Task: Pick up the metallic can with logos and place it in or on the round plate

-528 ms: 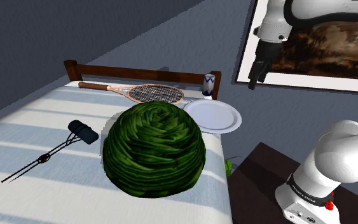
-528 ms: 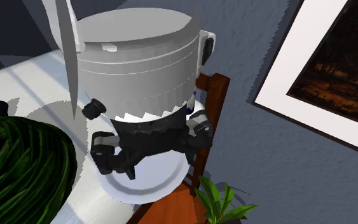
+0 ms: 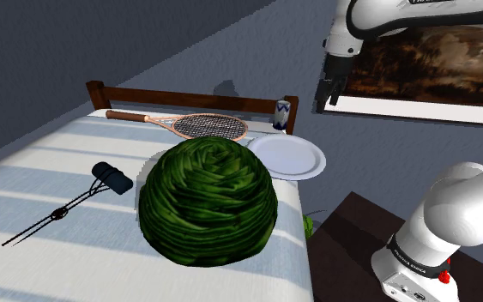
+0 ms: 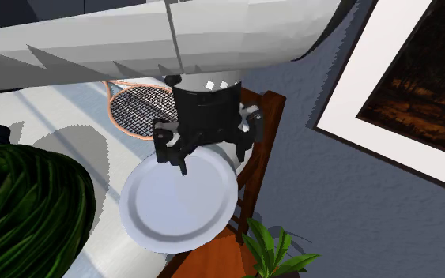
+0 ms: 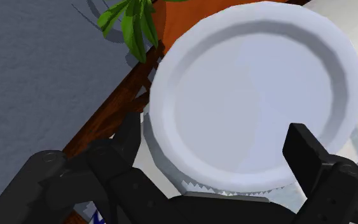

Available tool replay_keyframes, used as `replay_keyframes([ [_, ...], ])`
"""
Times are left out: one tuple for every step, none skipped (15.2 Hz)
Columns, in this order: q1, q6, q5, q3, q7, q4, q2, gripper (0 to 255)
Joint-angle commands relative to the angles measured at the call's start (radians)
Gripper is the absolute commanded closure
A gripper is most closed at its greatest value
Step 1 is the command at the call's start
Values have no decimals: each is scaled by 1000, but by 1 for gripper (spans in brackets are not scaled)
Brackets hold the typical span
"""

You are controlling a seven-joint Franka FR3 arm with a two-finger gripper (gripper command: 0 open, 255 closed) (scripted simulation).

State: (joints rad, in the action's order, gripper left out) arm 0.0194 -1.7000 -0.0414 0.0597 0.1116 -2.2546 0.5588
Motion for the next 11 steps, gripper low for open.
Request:
replay_keyframes([
  [4, -30, -5, 16, 19, 41, -70, 0],
  [6, -43, -6, 23, 27, 66, -109, 0],
  [7, -55, -6, 30, 36, 93, -147, 0],
  [9, -66, -5, 37, 44, 121, -185, 0],
  [10, -75, -4, 44, 53, 150, -223, 0],
  [12, -84, -2, 51, 62, 181, -262, 0],
  [13, -91, 0, 57, 71, 212, -300, 0],
  [15, -97, 3, 63, 80, 245, -339, 0],
  [17, -101, 7, 69, 89, 280, -378, 0],
  [19, -104, 11, 74, 98, 316, -417, 0],
  [21, -106, 16, 80, 107, 353, -457, 0],
])
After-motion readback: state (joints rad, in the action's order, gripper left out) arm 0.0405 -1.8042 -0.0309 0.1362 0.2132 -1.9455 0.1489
